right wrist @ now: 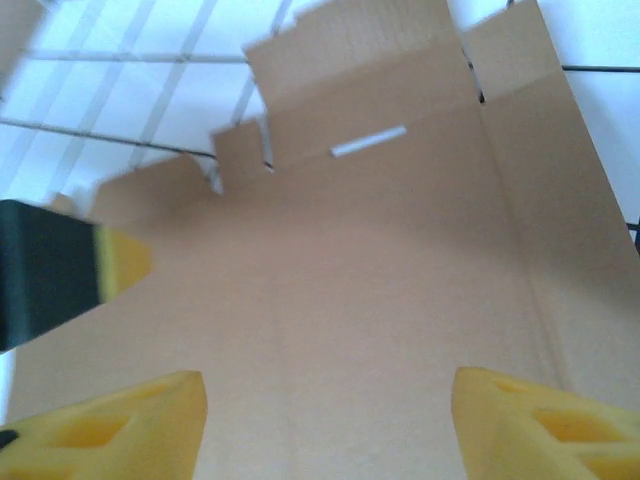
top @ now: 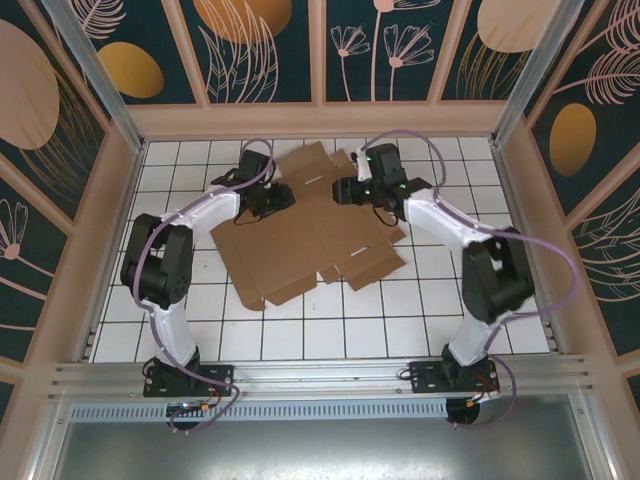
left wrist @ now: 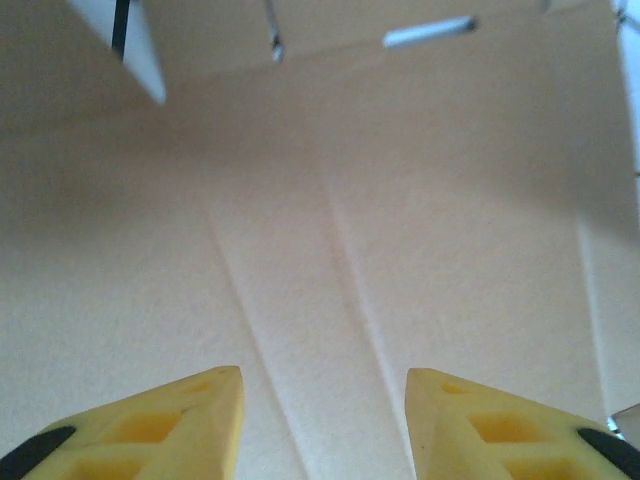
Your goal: Fold the paper box
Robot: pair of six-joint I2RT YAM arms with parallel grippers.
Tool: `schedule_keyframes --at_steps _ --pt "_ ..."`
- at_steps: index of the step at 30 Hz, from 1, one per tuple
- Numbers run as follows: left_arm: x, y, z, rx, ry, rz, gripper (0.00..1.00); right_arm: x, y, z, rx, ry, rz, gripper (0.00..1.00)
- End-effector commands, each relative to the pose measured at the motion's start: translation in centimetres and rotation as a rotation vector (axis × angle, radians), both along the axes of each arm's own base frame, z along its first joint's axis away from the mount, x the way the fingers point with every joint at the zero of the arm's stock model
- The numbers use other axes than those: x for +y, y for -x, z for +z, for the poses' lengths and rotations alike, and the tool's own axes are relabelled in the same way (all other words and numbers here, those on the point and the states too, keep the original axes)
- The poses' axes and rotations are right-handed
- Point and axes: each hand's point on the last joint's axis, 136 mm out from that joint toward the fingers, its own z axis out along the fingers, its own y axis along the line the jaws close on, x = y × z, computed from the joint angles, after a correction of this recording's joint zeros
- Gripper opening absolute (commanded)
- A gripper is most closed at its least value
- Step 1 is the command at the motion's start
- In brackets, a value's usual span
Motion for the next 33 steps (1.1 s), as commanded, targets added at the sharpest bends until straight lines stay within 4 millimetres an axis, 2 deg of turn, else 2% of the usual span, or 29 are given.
schedule_keyframes --at_steps 1,4,8,11,14,16,18,20,21,22,23,24,25,27,29,31,33 --pt "2.7 1.7 -3.4 0.120 -0.020 0.041 0.43 -1.6 2.2 -7.5 0.193 0.201 0.042 0.56" --pt "4.7 2.6 -4.2 0.134 -0.063 0.072 0.44 -1.5 3.1 -10.0 0.240 0.227 0.042 0.56" --pt "6.2 3.7 -6.2 0.174 -0.057 0.106 0.44 -1.4 4.9 -12.1 0.308 0.218 0.038 0.56" --pt "6.9 4.0 -7.3 0.191 -0.062 0.120 0.43 -0.1 7.0 -12.4 0.344 0.165 0.062 0.56" --pt "7.2 3.8 -7.3 0.185 -0.057 0.129 0.43 2.3 9.7 -12.1 0.376 0.106 0.121 0.57" --pt "6.8 3.5 -6.7 0.171 -0.031 0.122 0.42 2.6 10.4 -11.7 0.368 0.098 0.118 0.58" --pt "6.3 2.6 -4.8 0.115 0.005 0.100 0.42 2.0 9.5 -10.0 0.323 0.077 0.069 0.59" --pt "5.8 1.6 -1.5 0.010 0.046 0.074 0.44 1.2 8.1 -6.8 0.255 0.016 0.027 0.62" --pt "5.6 1.0 0.4 -0.051 0.060 0.066 0.46 1.2 7.5 -4.7 0.216 -0.037 0.021 0.64" --pt "5.5 0.6 2.3 -0.109 0.085 0.060 0.47 0.1 6.4 -3.2 0.201 -0.076 0.000 0.64" --pt "5.2 0.3 3.3 -0.142 0.120 0.052 0.47 -0.4 5.7 -1.8 0.187 -0.112 0.007 0.66" --pt "4.6 0.1 5.7 -0.207 0.187 0.034 0.47 -0.9 5.0 -0.6 0.170 -0.140 0.023 0.68" --pt "3.9 0.1 6.8 -0.242 0.253 0.018 0.48 -1.4 4.3 0.3 0.146 -0.150 0.035 0.70" --pt "2.7 0.2 7.0 -0.252 0.346 -0.007 0.49 -2.4 2.7 1.3 0.096 -0.137 0.035 0.78" --pt "1.9 0.6 5.7 -0.209 0.413 -0.005 0.50 -3.6 0.8 1.2 0.075 -0.093 0.007 0.82" --pt "1.9 1.2 2.2 -0.129 0.431 0.026 0.50 -5.2 -0.8 0.7 0.051 -0.025 -0.010 0.83" --pt "2.2 1.8 -0.1 -0.073 0.414 0.048 0.49 -7.2 -2.3 -0.1 0.047 0.022 -0.046 0.84"
